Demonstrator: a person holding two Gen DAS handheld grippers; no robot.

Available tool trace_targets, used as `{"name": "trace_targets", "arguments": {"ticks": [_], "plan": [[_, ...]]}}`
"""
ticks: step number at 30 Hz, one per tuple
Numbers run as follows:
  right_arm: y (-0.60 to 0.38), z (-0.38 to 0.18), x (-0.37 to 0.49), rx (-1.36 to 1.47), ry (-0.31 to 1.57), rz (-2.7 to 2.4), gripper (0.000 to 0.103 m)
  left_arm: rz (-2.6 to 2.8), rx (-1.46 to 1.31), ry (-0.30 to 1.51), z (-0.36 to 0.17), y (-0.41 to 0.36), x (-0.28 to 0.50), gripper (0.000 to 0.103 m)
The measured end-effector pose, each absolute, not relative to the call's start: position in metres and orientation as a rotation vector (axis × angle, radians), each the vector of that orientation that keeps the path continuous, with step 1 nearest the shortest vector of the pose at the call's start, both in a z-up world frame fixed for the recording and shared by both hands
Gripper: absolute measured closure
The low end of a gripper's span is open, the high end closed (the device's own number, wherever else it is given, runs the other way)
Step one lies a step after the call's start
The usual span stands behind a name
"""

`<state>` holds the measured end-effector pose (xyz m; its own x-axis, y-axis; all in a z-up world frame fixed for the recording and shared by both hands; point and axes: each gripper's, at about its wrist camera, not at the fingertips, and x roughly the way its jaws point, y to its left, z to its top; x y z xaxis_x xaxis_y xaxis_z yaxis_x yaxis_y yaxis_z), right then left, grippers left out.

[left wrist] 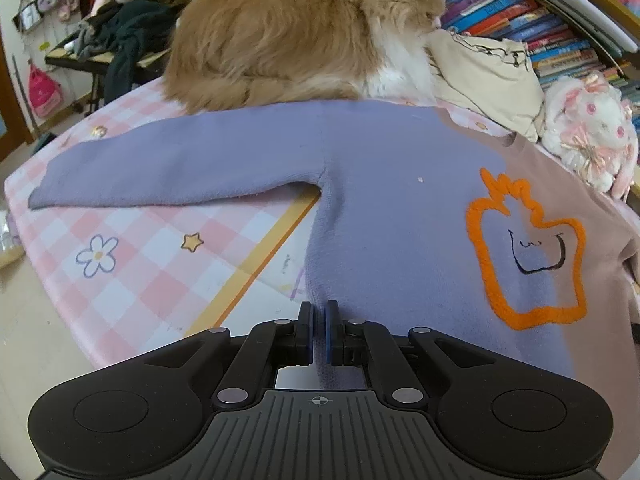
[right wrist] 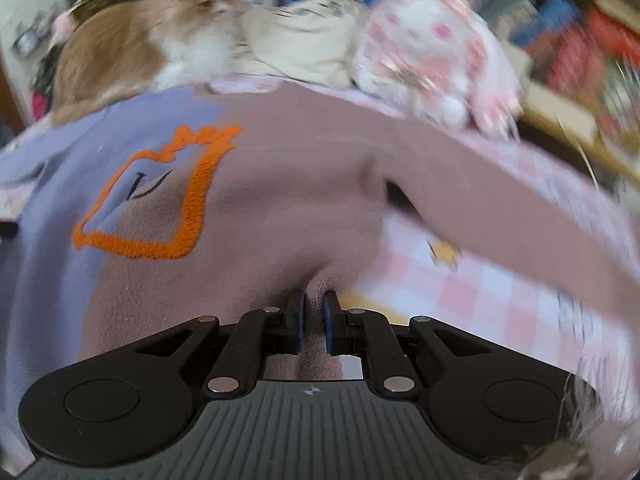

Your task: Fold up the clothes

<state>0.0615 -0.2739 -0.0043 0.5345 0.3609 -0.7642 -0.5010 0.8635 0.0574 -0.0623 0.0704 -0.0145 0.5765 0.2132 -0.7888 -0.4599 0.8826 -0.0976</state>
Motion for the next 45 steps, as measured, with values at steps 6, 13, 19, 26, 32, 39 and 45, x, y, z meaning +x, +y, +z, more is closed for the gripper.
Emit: {"name": "trace_targets", "arguments": {"ticks": [6,13,19,26,32,39,45], "plan": [[-0.318,-0.002,0.043,0.033,0.959,0.472,0.086,0.375,-0.326,0.881,-0.014,0.079,-0.066,0.095],[-0.317,0.000,0.026,0.015,0.957,0.490,0.081,0.345,-0.424,0.871,-0.015,0.075,-0.082,0.091],[-0.308,-0.002,0.024,-0.054,0.933,0.511,0.090,0.375,-0.381,0.858,-0.016,0.069,-0.080,0.098],[-0.309,-0.005,0.022,-0.068,0.905,0.500,0.090,0.404,-0.325,0.861,-0.012,0.072,-0.078,0.098],[-0.316,-0.005,0.023,-0.073,0.895,0.474,0.089,0.371,-0.286,0.887,-0.015,0.060,-0.085,0.093],[-0.312,-0.004,0.020,-0.104,0.887,0.466,0.083,0.415,-0.316,0.881,-0.011,0.061,-0.085,0.088],[-0.315,-0.002,0.011,-0.098,0.880,0.451,0.054,0.435,-0.267,0.828,-0.002,0.039,-0.095,0.051]]}}
